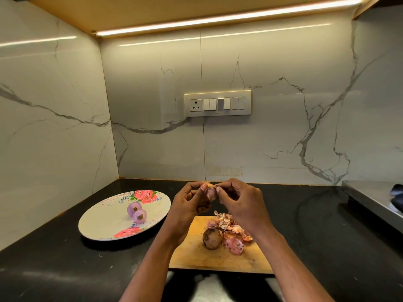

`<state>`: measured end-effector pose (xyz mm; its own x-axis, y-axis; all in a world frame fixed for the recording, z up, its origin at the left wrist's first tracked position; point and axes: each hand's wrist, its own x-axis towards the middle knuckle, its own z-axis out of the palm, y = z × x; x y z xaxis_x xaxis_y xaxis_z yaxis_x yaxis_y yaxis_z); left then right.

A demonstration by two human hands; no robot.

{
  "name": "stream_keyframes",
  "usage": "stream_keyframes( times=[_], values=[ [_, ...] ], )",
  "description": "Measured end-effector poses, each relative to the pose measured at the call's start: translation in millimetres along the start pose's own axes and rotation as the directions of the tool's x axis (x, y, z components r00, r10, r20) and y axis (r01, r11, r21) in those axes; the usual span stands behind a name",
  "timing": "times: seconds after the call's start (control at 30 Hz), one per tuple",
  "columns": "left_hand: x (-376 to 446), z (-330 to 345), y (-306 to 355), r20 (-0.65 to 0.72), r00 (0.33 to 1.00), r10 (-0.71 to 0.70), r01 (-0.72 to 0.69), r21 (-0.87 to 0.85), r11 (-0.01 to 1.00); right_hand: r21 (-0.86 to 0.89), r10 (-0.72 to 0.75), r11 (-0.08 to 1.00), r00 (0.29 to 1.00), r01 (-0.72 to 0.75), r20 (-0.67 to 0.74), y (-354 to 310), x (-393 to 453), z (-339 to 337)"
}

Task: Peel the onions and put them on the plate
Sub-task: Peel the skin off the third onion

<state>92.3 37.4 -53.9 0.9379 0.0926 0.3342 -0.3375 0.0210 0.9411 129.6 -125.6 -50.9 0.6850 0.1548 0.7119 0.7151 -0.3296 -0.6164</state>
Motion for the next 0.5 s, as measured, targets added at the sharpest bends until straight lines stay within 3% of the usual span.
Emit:
stream_keyframes(
  times=[0.13,0.27,0.37,0.5],
  values=[
    [0.1,-0.7,1.3,-0.001,1.0,-0.011,0.011,-0.021,1.0,0.173,0.096,0.978,0.988,-0.117,0.123,0.5,1.1,-3.3],
    [-0.9,-2.2,3.4,0.026,1.0,-0.007,0.007,-0.022,1.0,0.269,0.128,0.95,0.983,-0.16,0.133,2.3,2.2,-6.4],
    [-1.2,-3.0,3.4,0.021,1.0,-0.002,0.002,-0.009,1.0,0.215,0.112,0.968,0.99,-0.127,0.081,3.7,0.7,-4.2],
    [-1.8,-2.4,2.3,0.036,0.999,-0.004,0.004,0.001,1.0,0.018,0.02,1.0,1.0,-0.02,-0.005,6.4,-0.3,1.0]
  ],
)
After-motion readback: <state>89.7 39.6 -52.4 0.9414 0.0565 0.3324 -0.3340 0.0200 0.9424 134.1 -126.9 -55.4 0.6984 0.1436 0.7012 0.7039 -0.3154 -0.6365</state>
